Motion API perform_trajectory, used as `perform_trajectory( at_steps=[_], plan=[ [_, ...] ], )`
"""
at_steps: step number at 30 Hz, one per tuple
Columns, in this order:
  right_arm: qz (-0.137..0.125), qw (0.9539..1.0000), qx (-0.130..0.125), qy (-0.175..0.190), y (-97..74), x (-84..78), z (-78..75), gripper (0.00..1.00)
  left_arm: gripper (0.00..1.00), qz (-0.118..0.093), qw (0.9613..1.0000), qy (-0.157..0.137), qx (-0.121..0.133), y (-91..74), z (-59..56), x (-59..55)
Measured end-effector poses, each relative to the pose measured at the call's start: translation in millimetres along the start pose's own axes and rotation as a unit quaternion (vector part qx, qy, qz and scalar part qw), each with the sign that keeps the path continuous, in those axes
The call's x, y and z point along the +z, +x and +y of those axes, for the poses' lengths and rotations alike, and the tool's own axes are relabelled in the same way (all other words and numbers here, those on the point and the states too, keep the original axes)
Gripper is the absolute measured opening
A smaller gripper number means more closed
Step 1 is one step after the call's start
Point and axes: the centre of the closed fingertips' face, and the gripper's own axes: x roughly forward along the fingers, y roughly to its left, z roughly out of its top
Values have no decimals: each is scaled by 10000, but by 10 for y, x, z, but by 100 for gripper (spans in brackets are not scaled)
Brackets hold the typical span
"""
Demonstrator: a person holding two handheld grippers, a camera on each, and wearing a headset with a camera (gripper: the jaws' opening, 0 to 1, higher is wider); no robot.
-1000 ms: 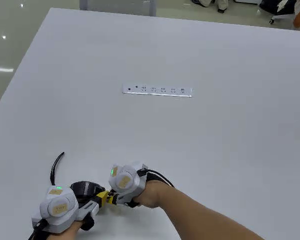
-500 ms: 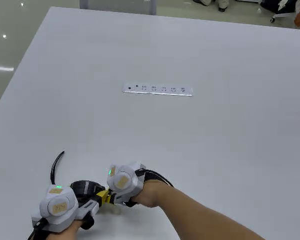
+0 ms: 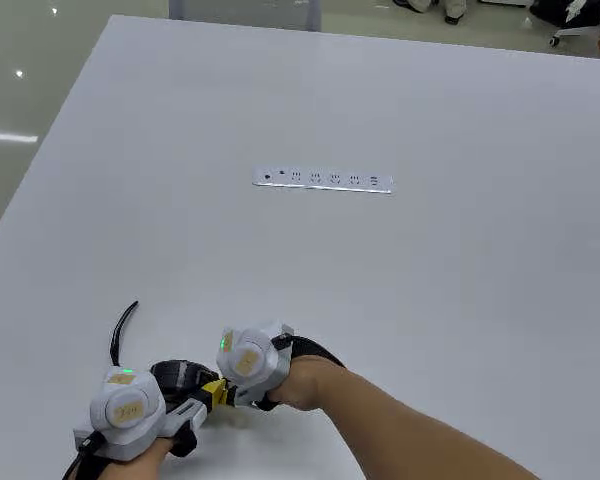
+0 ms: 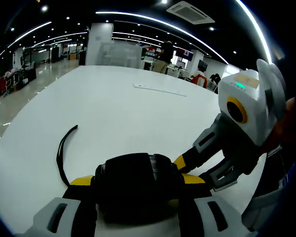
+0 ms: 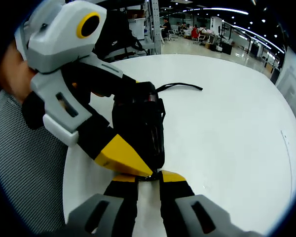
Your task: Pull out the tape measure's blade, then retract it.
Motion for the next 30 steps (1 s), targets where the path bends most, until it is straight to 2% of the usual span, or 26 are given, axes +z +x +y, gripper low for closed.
perform_trajectory(
  at_steps=[8, 12, 13, 14, 15, 16, 17, 19, 20, 23, 24, 25, 27, 28, 29, 30],
  plan=[
    [70, 9999, -117, -98, 24, -11, -18, 15, 65, -15, 10000, -28, -17, 4, 5, 14],
    [75, 9999, -126, -54, 25, -8, -19, 15, 64, 201, 9997, 59, -109, -35, 13, -33],
    [75, 9999, -145, -21, 21, -7, -16, 15, 66, 173, 9996, 235, 31, -45, 80, -29],
    [74, 9998, -163, -2, 22, -5, -15, 15, 72, 87, 9987, 433, 245, -63, 160, 3],
    [75, 9998, -194, 3, 24, -2, -11, 15, 78, 2, 9985, 499, 236, -76, 168, 28],
    [88, 9997, -233, -45, 26, -2, -10, 16, 81, 40, 9990, 407, 172, -88, 155, 13],
    [106, 9993, -343, -80, 16, -3, -27, 18, 82, 143, 9995, 282, 54, -94, 139, 0],
    [-50, 9995, -303, 76, 10, 48, -8, 31, 82, 182, 9994, 292, -103, -102, 102, 10],
    [-153, 9992, -281, 223, -3, 82, 0, 36, 85, 149, 9990, 405, -144, -114, 95, 39],
    [-138, 9993, -329, 150, -59, 53, -7, 42, 96, 19, 9966, 791, -230, -138, 99, 127],
    [-109, 9992, -363, 130, -74, 22, -11, 46, 99, 17, 9953, 960, -87, -166, 152, 155],
    [-116, 9986, -481, 162, -100, -24, -41, 52, 100, 69, 9923, 1215, -219, -187, 123, 173],
    [-177, 9978, -485, 422, -157, -71, -24, 66, 100, 0, 9899, 1295, -582, -208, 21, 222],
    [-197, 9976, -487, 458, -192, -87, -16, 70, 100, -51, 9876, 1436, -635, -220, 32, 245],
    [-305, 9972, -496, 478, -223, -83, -12, 72, 100, -42, 9857, 1524, -720, -234, 25, 247],
    [-463, 9963, -529, 487, -284, -82, -5, 75, 100, -53, 9837, 1551, -906, -254, 4, 245]
  ],
)
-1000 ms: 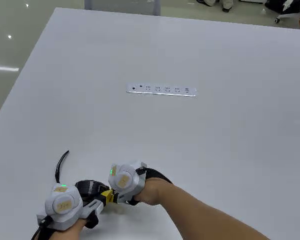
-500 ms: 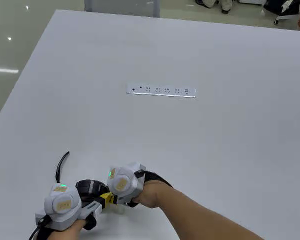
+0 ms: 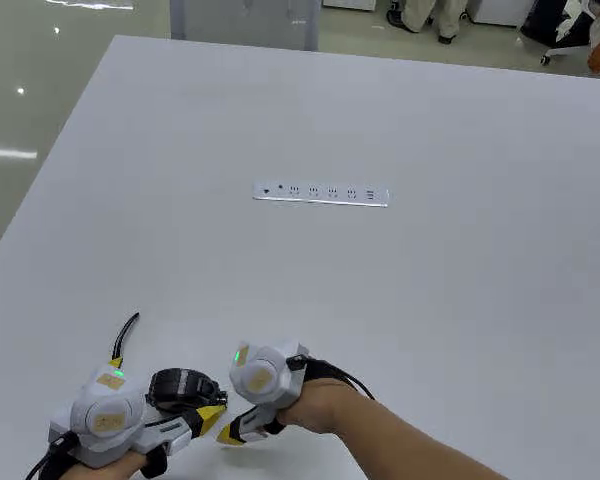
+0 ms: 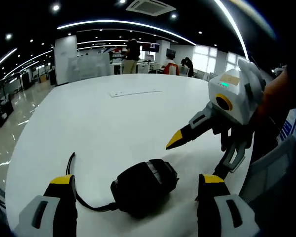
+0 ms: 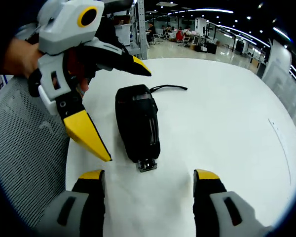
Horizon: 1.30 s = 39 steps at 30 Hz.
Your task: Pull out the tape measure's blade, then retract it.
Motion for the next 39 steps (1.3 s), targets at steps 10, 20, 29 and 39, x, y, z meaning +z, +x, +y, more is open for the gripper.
perform_trajectory(
  at_steps=[10, 20, 29, 39],
  plan=[
    [-1020, 9877, -724, 935, -728, -102, -131, 100, 100, -282, 9984, -167, -463, -209, 98, -29],
    [-1271, 9727, -1487, 1248, -1542, -611, -185, 100, 100, -606, 9941, 77, -897, -449, 3, 115],
    [-1179, 9647, -1819, 1495, -1872, -1090, -188, 100, 100, -529, 9952, 199, -802, -569, 176, -42],
    [-837, 9653, -1937, 1541, -1994, -1566, -54, 100, 100, -549, 9949, 31, -845, -712, 209, -55]
  ],
)
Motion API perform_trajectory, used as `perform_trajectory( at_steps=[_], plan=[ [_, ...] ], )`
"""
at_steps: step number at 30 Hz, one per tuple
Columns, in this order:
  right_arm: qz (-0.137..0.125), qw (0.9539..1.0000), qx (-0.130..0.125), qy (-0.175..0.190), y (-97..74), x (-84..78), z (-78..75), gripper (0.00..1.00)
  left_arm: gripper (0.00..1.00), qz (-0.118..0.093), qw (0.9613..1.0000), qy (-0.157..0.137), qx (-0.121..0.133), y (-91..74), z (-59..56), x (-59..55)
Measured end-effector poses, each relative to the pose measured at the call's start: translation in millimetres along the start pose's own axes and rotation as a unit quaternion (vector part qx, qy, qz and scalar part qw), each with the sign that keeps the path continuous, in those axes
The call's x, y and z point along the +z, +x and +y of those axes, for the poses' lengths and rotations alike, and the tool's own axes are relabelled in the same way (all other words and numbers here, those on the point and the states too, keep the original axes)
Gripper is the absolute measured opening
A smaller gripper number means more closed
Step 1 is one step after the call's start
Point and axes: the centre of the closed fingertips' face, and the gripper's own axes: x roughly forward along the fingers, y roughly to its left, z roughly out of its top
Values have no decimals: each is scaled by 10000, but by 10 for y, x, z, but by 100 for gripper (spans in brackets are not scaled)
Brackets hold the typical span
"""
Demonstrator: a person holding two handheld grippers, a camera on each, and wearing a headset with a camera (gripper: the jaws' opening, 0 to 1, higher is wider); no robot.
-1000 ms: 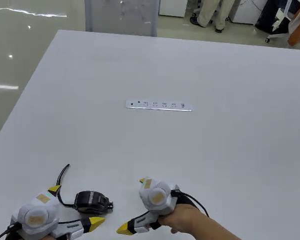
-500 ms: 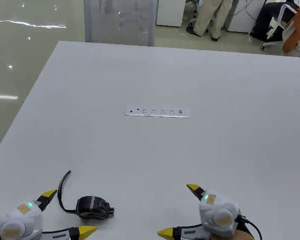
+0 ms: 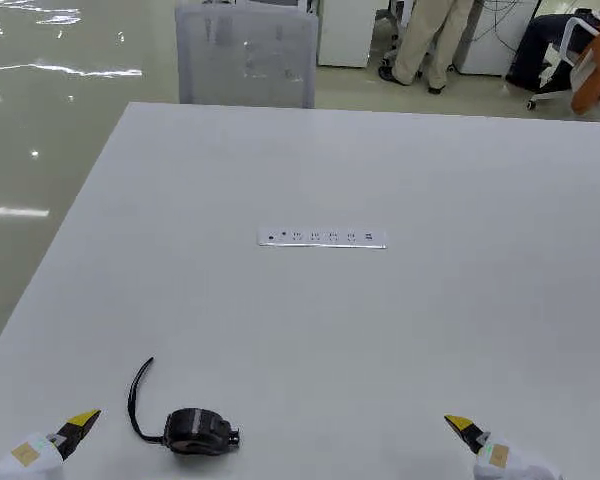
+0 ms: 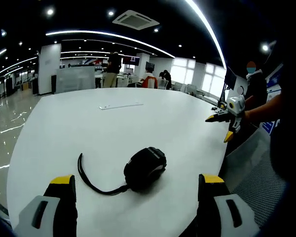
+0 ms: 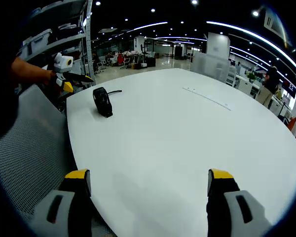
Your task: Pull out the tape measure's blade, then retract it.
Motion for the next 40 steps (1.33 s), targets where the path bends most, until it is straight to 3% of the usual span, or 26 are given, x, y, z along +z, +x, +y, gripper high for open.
perform_trajectory(
  at_steps=[7, 14, 20, 26, 32, 40],
  plan=[
    [-72, 9999, -102, 110, -76, -79, -98, 100, 100, 10, 9999, 169, 7, -17, 97, -74],
    [-68, 9995, -212, 209, -138, -163, -91, 100, 100, 97, 9999, 92, -64, 0, 91, -115],
    [-40, 9996, -203, 198, -164, -207, -55, 100, 100, 54, 10000, 38, -25, -17, 73, -108],
    [-81, 9998, -163, 123, -162, -180, -23, 99, 100, 84, 9999, 83, -44, -42, 63, -135],
    [-108, 9998, -161, 83, -157, -135, -14, 99, 100, 65, 9999, 108, -12, -72, 46, -87],
    [-105, 9998, -157, -35, -155, -101, -2, 97, 100, 77, 10000, 34, -16, -73, 73, -147]
  ],
)
